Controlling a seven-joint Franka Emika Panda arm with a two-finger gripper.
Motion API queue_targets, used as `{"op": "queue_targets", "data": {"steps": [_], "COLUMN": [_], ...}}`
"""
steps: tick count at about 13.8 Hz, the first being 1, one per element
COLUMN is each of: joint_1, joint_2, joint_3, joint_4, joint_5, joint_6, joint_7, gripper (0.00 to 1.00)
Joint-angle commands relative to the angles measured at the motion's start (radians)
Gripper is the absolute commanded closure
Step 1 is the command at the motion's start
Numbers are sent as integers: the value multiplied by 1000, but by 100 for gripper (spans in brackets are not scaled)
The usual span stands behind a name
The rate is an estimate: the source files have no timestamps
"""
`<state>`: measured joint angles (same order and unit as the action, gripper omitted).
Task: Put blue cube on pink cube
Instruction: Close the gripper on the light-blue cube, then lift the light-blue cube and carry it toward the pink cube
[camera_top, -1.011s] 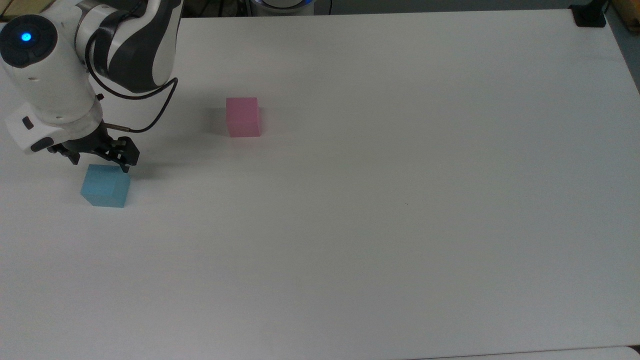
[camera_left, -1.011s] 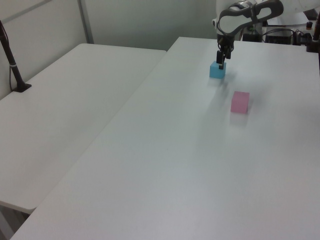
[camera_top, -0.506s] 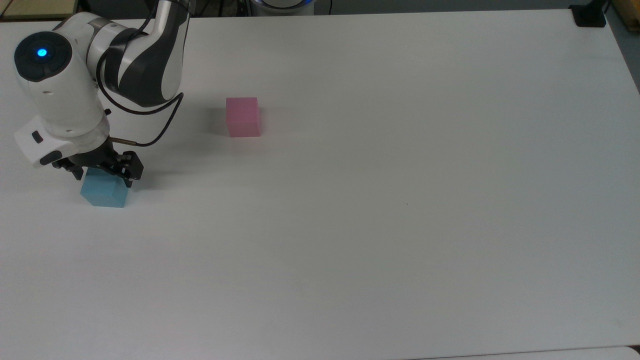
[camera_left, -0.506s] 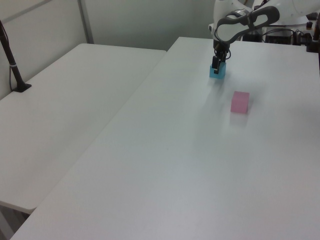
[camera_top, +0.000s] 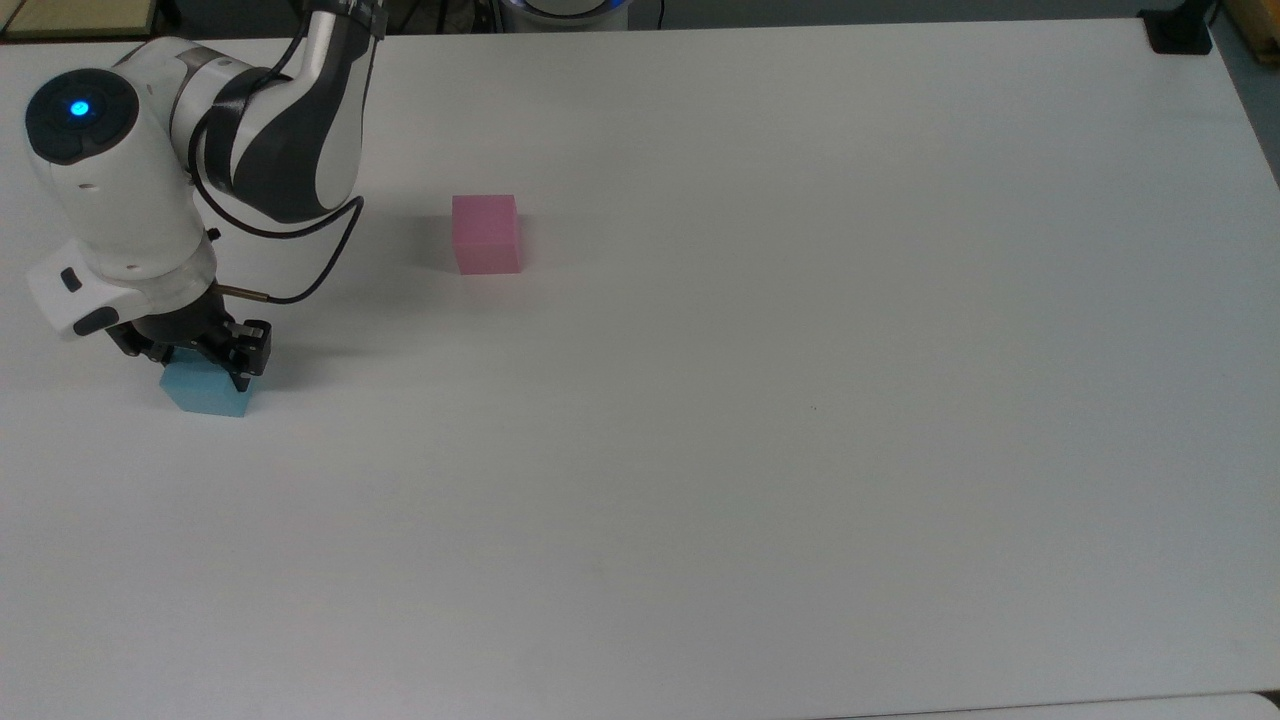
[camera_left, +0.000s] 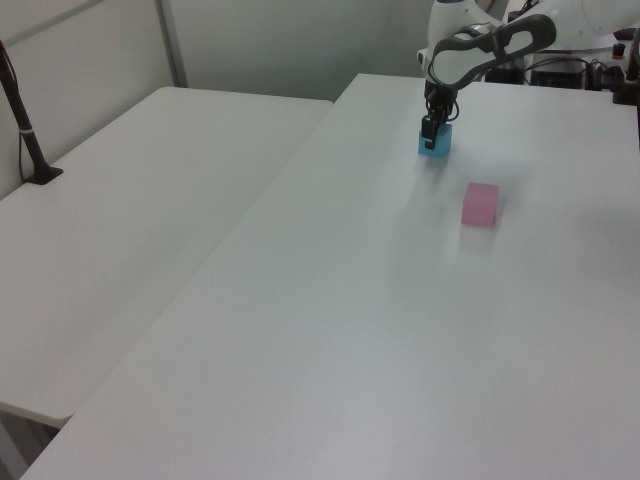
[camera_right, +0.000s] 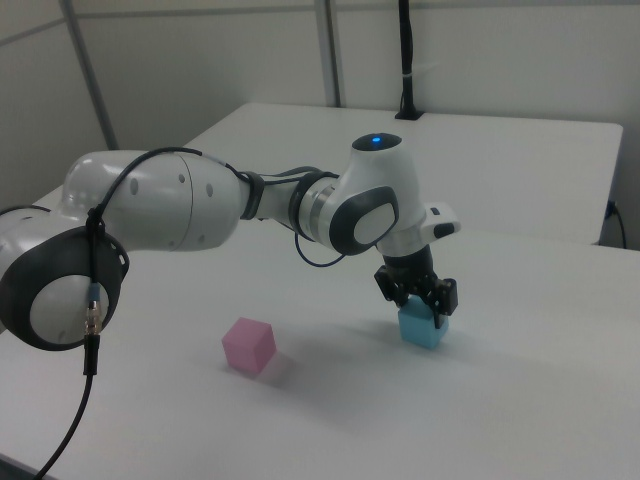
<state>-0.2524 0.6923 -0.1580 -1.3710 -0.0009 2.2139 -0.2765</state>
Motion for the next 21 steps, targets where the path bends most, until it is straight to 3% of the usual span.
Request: {"op": "queue_targets", "data": {"steps": [1,6,8,11,13,15,19,21], "joint_1": [-5,4,4,5,8,8,13,86], "joint_2": [-55,-241,-275,-324,-407,-512,-638,-717], "joint_3": [2,2,12,17,37,107,302,322], "joint_4": [1,82,139,141,55,-63,-215,-324], "joint_5": [27,29,38,42,50,48,35,33], "joint_6": [-19,-331,-454,-473,-464,-456,-459,-457], "joint_7": [-20,-20,-20,-20,-18,-10,175,230], "gripper": [85,85,85,85,84,84,84,84]}}
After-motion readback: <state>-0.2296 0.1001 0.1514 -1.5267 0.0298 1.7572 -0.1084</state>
